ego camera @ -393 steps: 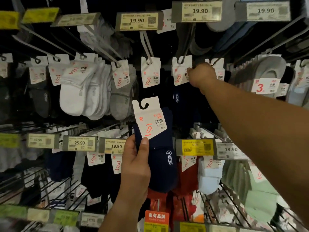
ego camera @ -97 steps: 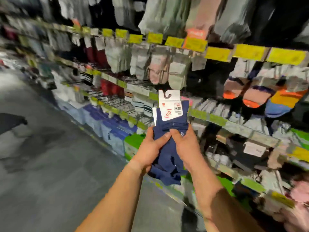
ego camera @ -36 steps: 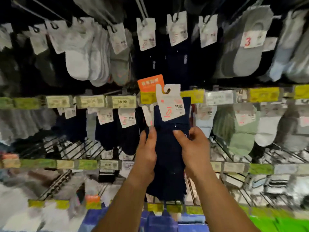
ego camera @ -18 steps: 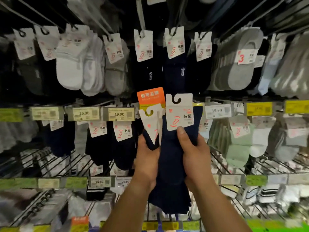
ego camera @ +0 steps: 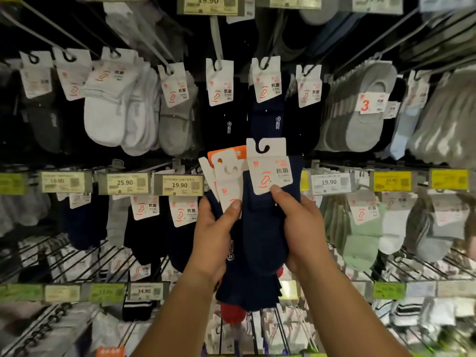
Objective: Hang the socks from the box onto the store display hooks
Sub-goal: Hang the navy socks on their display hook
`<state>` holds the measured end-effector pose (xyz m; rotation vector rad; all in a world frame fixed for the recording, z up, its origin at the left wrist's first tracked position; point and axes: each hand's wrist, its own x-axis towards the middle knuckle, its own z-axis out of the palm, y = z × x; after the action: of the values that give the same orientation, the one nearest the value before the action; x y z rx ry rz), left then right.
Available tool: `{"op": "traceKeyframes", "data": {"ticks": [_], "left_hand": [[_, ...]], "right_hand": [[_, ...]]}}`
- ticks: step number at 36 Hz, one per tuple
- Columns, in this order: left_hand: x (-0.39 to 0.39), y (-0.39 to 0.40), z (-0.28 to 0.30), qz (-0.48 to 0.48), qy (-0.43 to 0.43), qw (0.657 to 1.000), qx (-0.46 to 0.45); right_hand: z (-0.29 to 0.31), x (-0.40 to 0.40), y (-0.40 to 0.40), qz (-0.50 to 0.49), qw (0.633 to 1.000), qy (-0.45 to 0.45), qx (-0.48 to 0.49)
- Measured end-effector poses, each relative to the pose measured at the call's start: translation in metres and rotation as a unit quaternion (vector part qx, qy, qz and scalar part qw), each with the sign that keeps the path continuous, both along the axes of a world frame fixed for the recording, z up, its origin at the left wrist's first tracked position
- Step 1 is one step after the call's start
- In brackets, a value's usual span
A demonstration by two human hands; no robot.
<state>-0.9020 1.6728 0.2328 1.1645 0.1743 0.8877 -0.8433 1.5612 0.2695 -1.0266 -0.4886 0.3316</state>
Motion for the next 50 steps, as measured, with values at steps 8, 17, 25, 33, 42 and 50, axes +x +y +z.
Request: {"op": "traceKeyframes", "data": {"ticks": [8, 17, 25, 33, 42, 50], "left_hand": [[0.005, 0.008, 0.006, 0.019, 0.010, 1.000, -0.010], [0.007, 0.015, 0.016, 0.014, -0.003, 1.000, -0.019], [0.008, 0.018, 0.018, 0.023, -0.002, 1.000, -0.010], [0.010, 0.019, 0.019, 0.035, 0.002, 0.999, -0.005], [0.006, 0.018, 0.018, 0.055, 0.014, 0.998, -0.004], [-0.003, 0.015, 0.018, 0.049, 0.010, 0.999, -0.011]], "right_hand": [[0.063, 0.025, 0.015, -0.006, 0.998, -0.038, 0.043], [0.154, 0.064, 0.035, 0.004, 0.991, -0.095, 0.097], [0.176, 0.081, 0.038, -0.020, 0.989, -0.110, 0.093], [0.169, 0.109, 0.055, -0.014, 0.996, -0.083, 0.030], [0.181, 0.160, 0.103, -0.096, 0.974, -0.136, -0.156], [0.172, 0.162, 0.102, -0.183, 0.933, -0.205, -0.232]]}}
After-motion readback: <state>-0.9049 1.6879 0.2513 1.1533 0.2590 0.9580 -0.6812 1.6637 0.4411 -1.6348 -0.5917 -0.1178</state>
